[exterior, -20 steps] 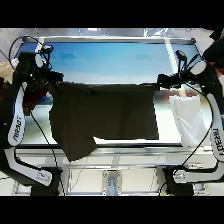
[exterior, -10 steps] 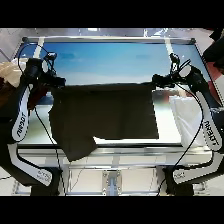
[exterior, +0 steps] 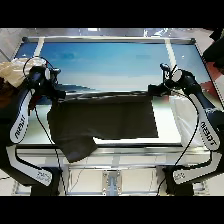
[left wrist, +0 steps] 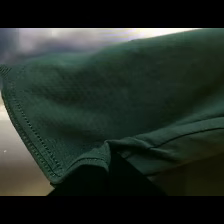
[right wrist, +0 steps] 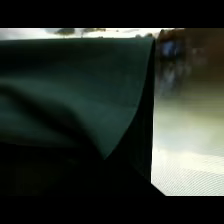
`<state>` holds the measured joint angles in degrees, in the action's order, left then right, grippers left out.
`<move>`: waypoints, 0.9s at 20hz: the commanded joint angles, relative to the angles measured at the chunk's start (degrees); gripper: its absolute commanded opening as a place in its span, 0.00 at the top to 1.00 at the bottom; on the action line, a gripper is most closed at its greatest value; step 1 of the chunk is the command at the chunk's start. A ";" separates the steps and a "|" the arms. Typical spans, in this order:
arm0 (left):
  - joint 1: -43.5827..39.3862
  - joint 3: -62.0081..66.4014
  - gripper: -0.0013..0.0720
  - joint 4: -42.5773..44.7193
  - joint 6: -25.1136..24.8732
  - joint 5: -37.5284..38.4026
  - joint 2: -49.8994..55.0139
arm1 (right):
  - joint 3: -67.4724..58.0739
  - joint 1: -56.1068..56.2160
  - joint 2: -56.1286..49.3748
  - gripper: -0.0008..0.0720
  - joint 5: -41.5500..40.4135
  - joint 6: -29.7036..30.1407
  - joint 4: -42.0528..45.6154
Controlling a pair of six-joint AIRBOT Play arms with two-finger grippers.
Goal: Fold the shirts.
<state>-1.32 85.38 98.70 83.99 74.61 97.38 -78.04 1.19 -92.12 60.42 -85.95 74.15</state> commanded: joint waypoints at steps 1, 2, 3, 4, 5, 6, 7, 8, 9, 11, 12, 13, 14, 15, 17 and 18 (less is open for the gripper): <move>0.04 -2.97 0.97 -0.17 -0.85 1.79 -0.17 | 5.03 0.31 -0.09 0.98 -0.55 0.02 0.61; 0.02 -3.67 0.96 -0.17 -0.85 1.81 -0.17 | 6.64 0.28 -0.09 0.98 -1.64 0.02 0.57; 0.02 -4.28 0.96 -0.17 -0.85 1.99 -0.17 | 7.76 0.31 -0.09 0.98 -2.36 0.02 0.48; 0.02 -4.63 0.96 -0.17 -0.85 2.45 -0.15 | 8.46 0.31 -0.09 0.98 -3.06 0.02 0.44; 0.02 -4.63 0.96 -0.17 -0.83 3.08 -0.11 | 8.66 0.31 -0.09 0.97 -3.06 0.02 0.35; 0.02 -4.63 0.91 -0.15 -0.85 3.50 -0.13 | 8.57 0.28 -0.02 0.90 -3.26 0.04 -0.17; 0.04 -4.63 0.62 -0.15 -0.85 3.52 -0.17 | 8.33 0.28 0.00 0.69 -3.08 0.04 -0.72; 0.04 -4.63 0.25 -0.17 -0.85 3.52 -0.39 | 7.67 0.31 0.07 0.50 -1.84 0.04 -1.20; 0.02 -4.63 0.14 -0.20 -0.85 3.67 -0.96 | 6.82 0.28 0.46 0.48 0.15 0.07 -1.20; 0.02 -4.63 0.15 -0.22 -0.85 3.93 -4.33 | 3.87 0.22 2.27 0.48 6.58 0.31 1.68; 0.07 -4.63 0.15 -0.28 -0.85 4.31 -7.13 | 1.86 0.17 3.65 0.48 11.10 1.88 4.68; 0.37 -4.68 0.15 -0.61 -0.83 4.96 -10.99 | 0.04 -0.11 5.33 0.49 15.17 2.97 8.48; 1.07 -5.60 0.15 -2.10 -0.83 4.83 -15.63 | -1.25 -0.26 7.43 0.49 17.86 3.08 12.74; 2.25 -8.15 0.15 -4.98 -0.83 3.80 -20.61 | -1.79 -0.57 9.66 0.49 18.67 3.08 15.89; 6.08 -18.97 0.15 -11.43 -0.70 1.60 -32.00 | -1.81 -1.88 14.16 0.49 16.81 2.93 15.54; 8.41 -26.25 0.15 -13.55 0.85 1.88 -37.77 | -1.81 -2.27 15.87 0.49 15.19 2.84 14.25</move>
<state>2.85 71.11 92.44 83.22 77.95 73.17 -78.67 -0.03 -81.14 74.56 -83.50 85.86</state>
